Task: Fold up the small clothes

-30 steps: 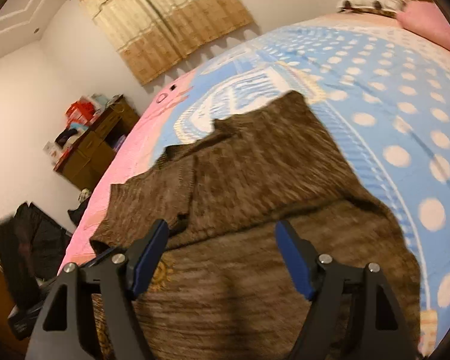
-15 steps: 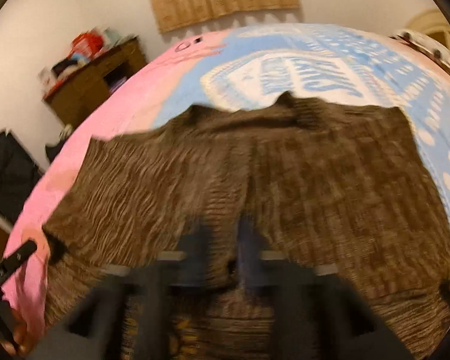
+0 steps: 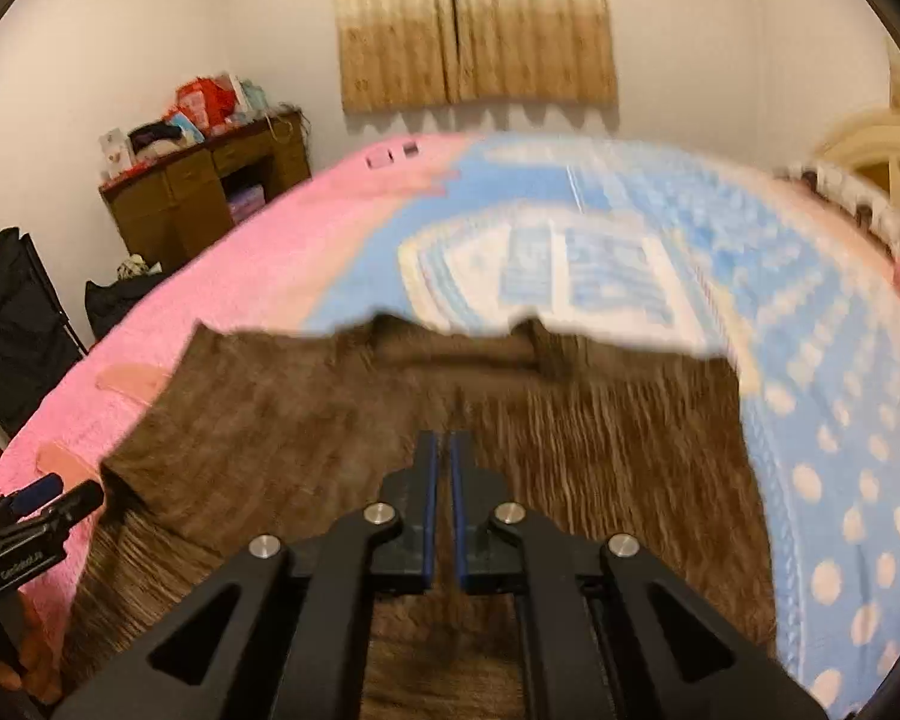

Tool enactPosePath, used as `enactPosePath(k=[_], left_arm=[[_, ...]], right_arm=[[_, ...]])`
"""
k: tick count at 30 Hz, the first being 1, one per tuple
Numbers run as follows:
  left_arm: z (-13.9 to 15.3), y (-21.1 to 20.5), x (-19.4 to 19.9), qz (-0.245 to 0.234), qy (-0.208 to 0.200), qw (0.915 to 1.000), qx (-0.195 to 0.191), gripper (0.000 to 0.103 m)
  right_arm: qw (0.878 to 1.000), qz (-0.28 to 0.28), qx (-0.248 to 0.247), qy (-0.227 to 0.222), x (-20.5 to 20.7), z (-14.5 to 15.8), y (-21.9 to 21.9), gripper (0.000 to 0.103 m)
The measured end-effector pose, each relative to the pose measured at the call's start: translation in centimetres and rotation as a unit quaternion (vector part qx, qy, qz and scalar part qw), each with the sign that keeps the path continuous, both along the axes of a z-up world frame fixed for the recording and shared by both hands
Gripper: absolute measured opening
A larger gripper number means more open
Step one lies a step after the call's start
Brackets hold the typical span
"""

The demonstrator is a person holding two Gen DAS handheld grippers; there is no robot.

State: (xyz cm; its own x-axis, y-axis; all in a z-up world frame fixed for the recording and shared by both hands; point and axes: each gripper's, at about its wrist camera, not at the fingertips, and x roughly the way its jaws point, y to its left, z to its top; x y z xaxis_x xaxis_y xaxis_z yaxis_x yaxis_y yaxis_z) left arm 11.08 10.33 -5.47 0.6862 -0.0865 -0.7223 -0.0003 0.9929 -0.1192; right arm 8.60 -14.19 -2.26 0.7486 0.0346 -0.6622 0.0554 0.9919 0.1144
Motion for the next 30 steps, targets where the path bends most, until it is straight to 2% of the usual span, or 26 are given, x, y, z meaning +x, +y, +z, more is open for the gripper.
enactPosePath(k=[1,3,4,5,6,7,9,10,11,12,13,14,16,17,22,24,26,30], left_arm=[[-0.1,0.1,-0.3,-0.002,0.002,1.0,-0.006,0.08],[0.0,0.2,-0.5,-0.005,-0.005,1.0,-0.003,0.08],[0.0,0.1,-0.4,-0.003,-0.007,1.0,0.007,0.08],[-0.1,0.0,-0.2,0.001,-0.003,0.9998,0.018,0.08],[-0.4,0.0,0.2,0.008,0.004,0.9996,0.027,0.08],[-0.8,0.2,0.6,0.02,0.015,0.9991,0.036,0.08],[-1.2,0.5,0.8,0.027,0.016,0.9988,0.038,0.08],[-1.2,0.4,0.8,0.028,0.015,0.9986,0.042,0.08],[-1.2,0.2,0.8,0.028,0.015,0.9983,0.049,0.08],[-1.3,0.0,0.8,0.028,0.016,0.9979,0.056,0.08],[-1.4,-0.2,0.8,0.028,0.017,0.9974,0.064,0.08],[-1.5,-0.4,0.8,0.029,0.016,0.9971,0.069,0.08],[-1.6,-0.4,0.8,0.029,0.016,0.9972,0.066,0.081],[-1.6,-0.2,0.8,0.029,0.017,0.9975,0.062,0.081],[-1.6,-0.2,0.8,0.032,0.017,0.9974,0.062,0.082],[-1.6,-0.3,0.9,0.034,0.017,0.9971,0.066,0.083],[-1.7,-0.3,0.9,0.036,0.017,0.997,0.067,0.083],[-1.6,-0.4,1.0,0.036,0.02,0.9971,0.064,0.084]], right_arm=[[0.999,0.0,0.038,0.011,-0.1,-0.9,-0.9,0.011],[0.996,-0.013,0.082,0.014,-0.5,-1.8,-1.9,0.015],[0.994,-0.021,0.109,0.016,-0.5,-2.3,-2.5,0.034],[0.992,-0.026,0.125,0.017,-0.4,-2.5,-2.7,0.065],[0.99,-0.03,0.138,0.013,-0.4,-2.7,-2.7,0.075],[0.989,-0.03,0.147,0.006,-0.1,-2.8,-2.6,0.077],[0.991,-0.019,0.135,0.016,0.7,-3.1,-1.7,0.075],[0.992,-0.014,0.12,0.028,1.3,-3.5,-1.0,0.064],[0.993,-0.003,0.104,0.046,1.6,-4.0,-0.3,0.046],[0.995,0.01,0.077,0.059,2.0,-4.5,0.9,0.044],[0.998,0.015,0.037,0.052,1.9,-4.4,1.9,0.042],[0.998,0.03,0.0,0.054,1.9,-4.3,3.0,0.031],[0.997,0.055,0.001,0.057,1.9,-4.0,3.7,0.013],[0.997,0.054,0.0,0.058,1.9,-3.9,3.5,0.009],[1.0,0.004,-0.02,0.014,0.5,-1.9,1.6,0.005],[0.999,-0.006,-0.034,0.028,0.6,-2.4,1.3,0.005],[0.998,0.002,-0.021,0.054,1.1,-4.0,0.9,0.007],[0.999,0.009,-0.008,0.052,1.5,-4.0,0.6,0.014]])
